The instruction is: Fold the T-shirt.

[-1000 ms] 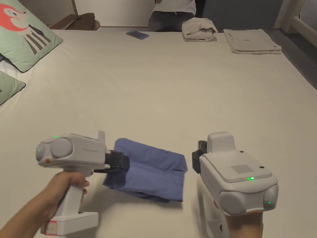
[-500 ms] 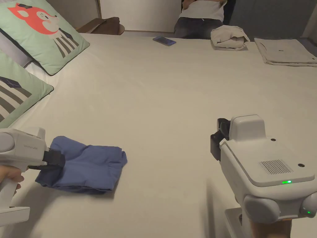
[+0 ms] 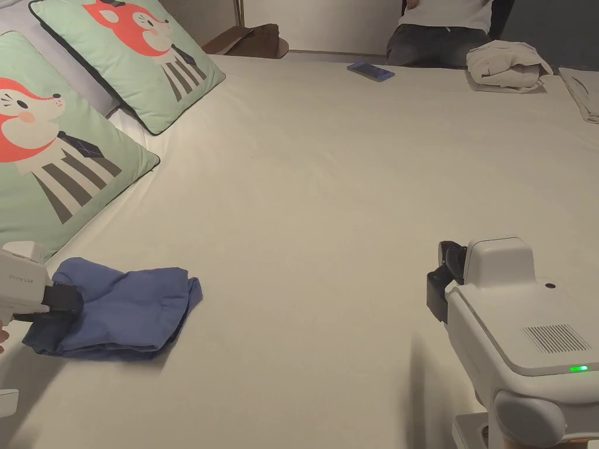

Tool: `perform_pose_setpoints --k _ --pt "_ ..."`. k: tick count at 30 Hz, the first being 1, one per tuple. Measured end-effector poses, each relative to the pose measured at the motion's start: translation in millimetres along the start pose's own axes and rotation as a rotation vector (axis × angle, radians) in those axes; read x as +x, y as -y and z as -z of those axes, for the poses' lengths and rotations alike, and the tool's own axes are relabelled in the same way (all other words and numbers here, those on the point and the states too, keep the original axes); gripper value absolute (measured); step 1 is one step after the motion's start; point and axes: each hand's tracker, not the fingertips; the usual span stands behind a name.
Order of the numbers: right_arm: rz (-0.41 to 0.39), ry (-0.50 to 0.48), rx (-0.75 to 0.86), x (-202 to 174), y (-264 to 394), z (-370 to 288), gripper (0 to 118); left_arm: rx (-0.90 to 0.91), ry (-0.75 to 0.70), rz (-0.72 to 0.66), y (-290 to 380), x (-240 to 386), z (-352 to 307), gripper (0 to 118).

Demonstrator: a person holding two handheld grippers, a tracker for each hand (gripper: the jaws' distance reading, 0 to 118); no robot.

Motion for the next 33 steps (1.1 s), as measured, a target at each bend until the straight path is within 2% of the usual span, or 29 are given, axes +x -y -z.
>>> perform_pose_setpoints --k 3,4,5,9,14,19,24,30,33 --pt "0.002 0.003 -0.005 4.9 0.6 -4.7 0 0.007 -0.064 0.049 2.4 10.3 -0.2 77" --pt "0.005 0.004 -0.002 7.2 0.2 -7.0 0 0.013 -0.067 0.050 3.3 13.9 -3.1 97" --pt "0.006 0.005 -0.001 9.8 -1.1 -10.0 0 0.025 -0.069 0.045 4.3 17.9 -8.1 110" --pt "0.012 0.017 0.024 20.5 -5.5 -27.7 0 0.138 -0.033 0.004 6.4 40.6 -42.6 108" --pt "0.033 0.030 0.069 40.5 -13.8 -57.2 0 0.375 -0.007 -0.024 24.2 89.3 -109.3 108" --pt "0.045 0.053 0.125 65.0 -25.2 -91.1 0 0.625 -0.004 0.041 50.8 155.8 -178.5 108" --pt "0.050 0.096 0.188 89.9 -36.1 -119.5 0 0.887 0.058 0.065 86.5 224.8 -231.1 108" --pt "0.037 0.153 0.253 117.1 -40.4 -150.5 0 1.069 0.135 0.069 125.1 299.3 -247.0 108" --pt "0.029 0.186 0.280 129.4 -38.3 -164.6 0 1.119 0.134 0.121 141.8 332.8 -244.0 108"
